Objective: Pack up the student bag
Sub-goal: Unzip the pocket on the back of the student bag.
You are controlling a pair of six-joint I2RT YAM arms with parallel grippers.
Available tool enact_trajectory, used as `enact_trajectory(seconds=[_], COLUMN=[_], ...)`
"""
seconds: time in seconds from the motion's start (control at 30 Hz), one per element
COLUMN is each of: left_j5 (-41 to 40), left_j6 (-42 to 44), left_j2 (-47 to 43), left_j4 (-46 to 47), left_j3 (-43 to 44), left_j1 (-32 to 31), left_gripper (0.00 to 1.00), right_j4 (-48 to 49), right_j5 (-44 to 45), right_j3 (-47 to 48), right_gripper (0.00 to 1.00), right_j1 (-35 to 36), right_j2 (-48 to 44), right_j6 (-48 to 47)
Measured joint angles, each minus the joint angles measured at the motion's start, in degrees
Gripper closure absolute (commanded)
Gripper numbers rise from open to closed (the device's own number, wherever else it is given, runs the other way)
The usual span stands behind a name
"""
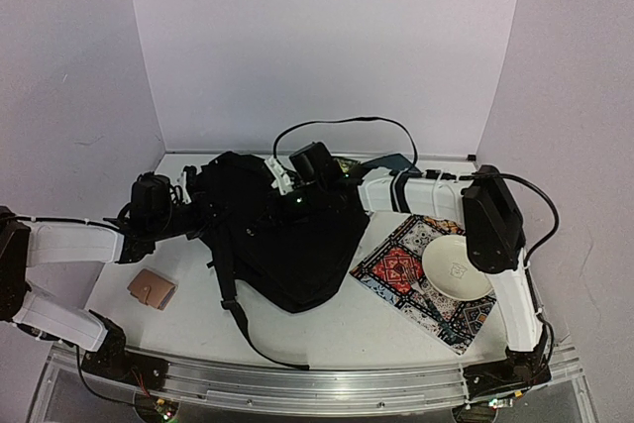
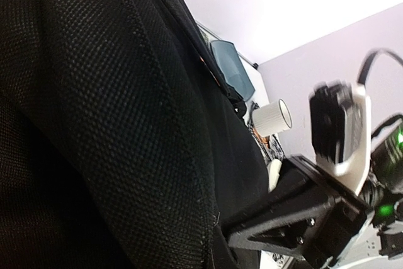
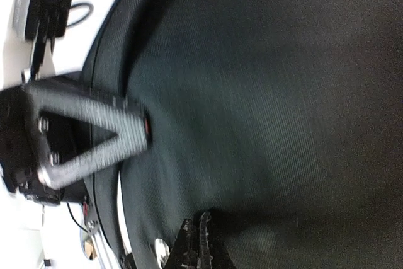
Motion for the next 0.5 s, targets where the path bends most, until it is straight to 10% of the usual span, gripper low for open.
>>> enact_trajectory(seconds=[0.5], left_j5=[-7.38], left_j6=[-1.33], left_j2=[0.05], left_j4=[-3.12], left_j3=[2.51], left_j1=[2.66], left_gripper=[1.00], right_j4=[3.47], right_j5=[5.29], right_j3=[-22.08], right_gripper=[1.00], right_j1=[0.61], right_j2=[-17.50], right_j6=[-2.51])
